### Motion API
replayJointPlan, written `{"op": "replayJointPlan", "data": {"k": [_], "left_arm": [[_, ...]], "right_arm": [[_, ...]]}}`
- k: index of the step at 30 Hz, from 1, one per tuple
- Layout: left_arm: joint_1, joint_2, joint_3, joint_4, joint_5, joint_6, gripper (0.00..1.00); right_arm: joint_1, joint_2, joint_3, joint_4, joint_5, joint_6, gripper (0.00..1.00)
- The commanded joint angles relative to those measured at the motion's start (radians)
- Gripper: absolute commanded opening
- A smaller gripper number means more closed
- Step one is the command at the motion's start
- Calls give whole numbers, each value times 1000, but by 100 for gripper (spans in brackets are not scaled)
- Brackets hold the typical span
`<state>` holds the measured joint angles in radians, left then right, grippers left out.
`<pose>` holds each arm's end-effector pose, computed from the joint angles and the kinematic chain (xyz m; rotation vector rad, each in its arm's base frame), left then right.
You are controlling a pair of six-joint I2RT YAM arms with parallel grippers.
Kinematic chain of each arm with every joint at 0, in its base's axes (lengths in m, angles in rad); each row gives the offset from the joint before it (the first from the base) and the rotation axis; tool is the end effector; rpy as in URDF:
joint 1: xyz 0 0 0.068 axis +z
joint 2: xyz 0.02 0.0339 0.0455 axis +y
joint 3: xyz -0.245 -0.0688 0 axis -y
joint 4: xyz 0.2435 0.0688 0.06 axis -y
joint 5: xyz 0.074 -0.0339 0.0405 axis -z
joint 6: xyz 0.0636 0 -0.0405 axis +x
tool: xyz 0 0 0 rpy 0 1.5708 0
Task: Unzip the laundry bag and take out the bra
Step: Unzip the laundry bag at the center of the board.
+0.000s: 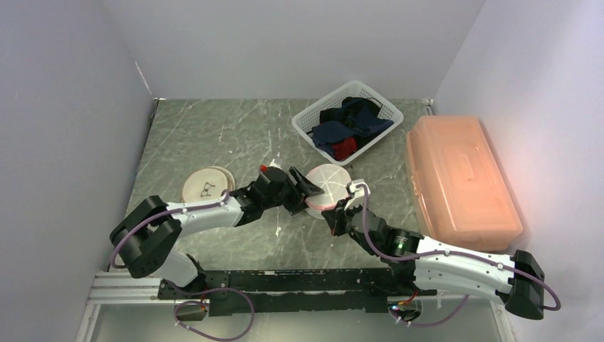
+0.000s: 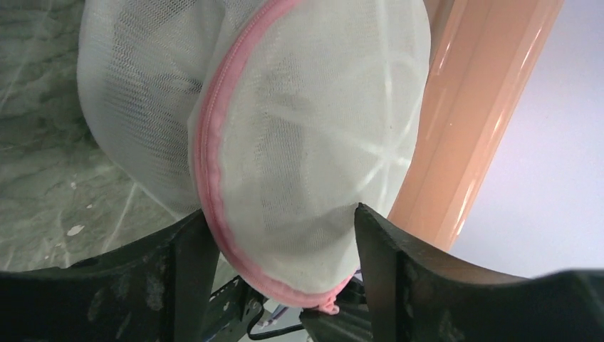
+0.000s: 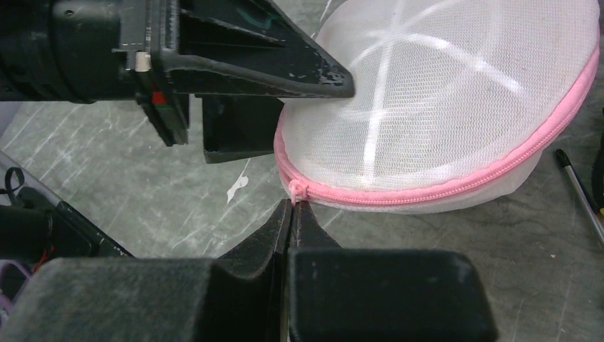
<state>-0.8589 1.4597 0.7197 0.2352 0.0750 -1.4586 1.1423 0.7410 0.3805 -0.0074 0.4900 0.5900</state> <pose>0.2142 -0.2555 0.1706 -0.6692 2.3475 -1.3559 0.1143 0.1783 0.2023 -0.2074 1.9449 0.6957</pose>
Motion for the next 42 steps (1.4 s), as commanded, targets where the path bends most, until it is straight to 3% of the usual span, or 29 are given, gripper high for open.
{"op": "replayJointPlan", "data": {"k": [1,4,7,10,21,36,42], "left_arm": [[-6,42,59,27,-30,-15,68],[-6,48,47,51,-49,-10,50],[-6,36,52,12,-73,23,23],[-6,11,68,-53,-106,70,4],[4,-96,91,-179,-133,218,3],[82,-179,67,-129,125,300,3],[99,-194,66,-139,190,333,3]], "right_arm": [[5,-27,8,12,-7,-24,0],[5,-34,17,-9,-19,-42,0],[6,-28,46,-76,-22,-64,0],[5,-28,63,-119,-20,-90,0],[3,-25,100,-201,25,-109,0],[-32,60,51,-112,44,-37,0],[-103,109,36,-68,13,-33,0]]}}
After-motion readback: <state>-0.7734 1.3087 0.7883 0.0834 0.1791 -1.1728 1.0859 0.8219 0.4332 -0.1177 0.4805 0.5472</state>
